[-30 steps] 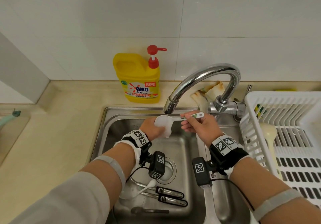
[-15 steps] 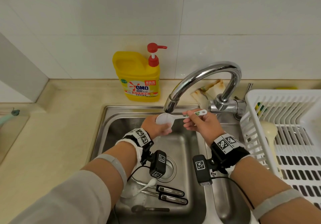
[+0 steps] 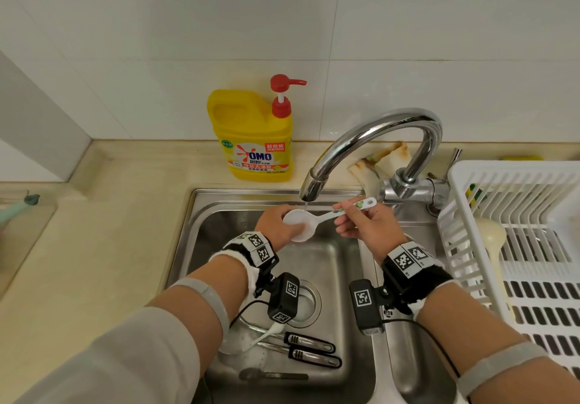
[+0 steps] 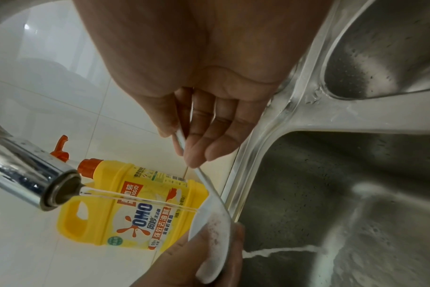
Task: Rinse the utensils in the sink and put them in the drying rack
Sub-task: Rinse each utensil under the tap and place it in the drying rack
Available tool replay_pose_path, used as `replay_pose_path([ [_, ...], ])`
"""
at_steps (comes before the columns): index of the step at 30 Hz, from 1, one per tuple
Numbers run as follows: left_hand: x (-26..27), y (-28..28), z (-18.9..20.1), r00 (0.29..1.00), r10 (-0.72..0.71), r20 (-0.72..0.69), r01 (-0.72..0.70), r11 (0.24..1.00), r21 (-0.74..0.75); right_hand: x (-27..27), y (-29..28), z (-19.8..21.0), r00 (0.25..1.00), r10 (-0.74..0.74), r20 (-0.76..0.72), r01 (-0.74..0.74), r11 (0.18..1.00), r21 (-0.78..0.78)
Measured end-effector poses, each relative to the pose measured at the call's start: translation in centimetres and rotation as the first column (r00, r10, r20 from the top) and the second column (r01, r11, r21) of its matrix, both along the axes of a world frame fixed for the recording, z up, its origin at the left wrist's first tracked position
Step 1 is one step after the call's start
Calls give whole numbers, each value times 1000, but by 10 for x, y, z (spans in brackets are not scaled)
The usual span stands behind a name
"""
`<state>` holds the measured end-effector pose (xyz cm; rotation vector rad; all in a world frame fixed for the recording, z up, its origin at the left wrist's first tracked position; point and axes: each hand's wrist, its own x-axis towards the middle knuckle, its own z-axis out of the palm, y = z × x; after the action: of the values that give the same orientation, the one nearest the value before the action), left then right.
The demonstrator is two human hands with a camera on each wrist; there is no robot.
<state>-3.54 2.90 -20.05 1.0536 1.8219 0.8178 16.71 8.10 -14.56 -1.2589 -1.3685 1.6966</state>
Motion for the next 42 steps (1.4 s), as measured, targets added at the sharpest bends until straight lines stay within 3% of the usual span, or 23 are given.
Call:
replay_pose_path([
  [2,1,-2,1,990,82,118,-78,996,-36,0,0,1,1000,9,-7,-9,1000,0],
  [4,1,-2,0,982,125,145,-112,989,-94,0,0,0,1000,1,-4,-1,1000,7],
  [12,0,-5,1,993,-24,118,34,996,-79,-2,-1,-4,1000,-7,-16,7,1000,2],
  [19,2,-4,4,918,205,339,-151,972,-178,-4,1,-3,998,19,-57,-18,1000,21],
  [23,5,-5,13,933,100,346,-57,990,-131,-2,1,-8,998,-29,-49,30,999,12],
  [28,11,-5,20,953,74,295,-54,996,-74,1,0,-7,996,-51,-79,48,998,-36],
  [32,14,-3,20,937,161,310,-138,986,-96,5,0,-1,994,-79,-72,76,996,-44],
  [39,21,-6,31,897,80,434,-36,994,-107,6,-1,-3,997,-81,11,81,997,-1],
  [42,22,-7,26,913,83,399,-49,994,-94,4,0,-2,995,-79,63,77,996,34],
])
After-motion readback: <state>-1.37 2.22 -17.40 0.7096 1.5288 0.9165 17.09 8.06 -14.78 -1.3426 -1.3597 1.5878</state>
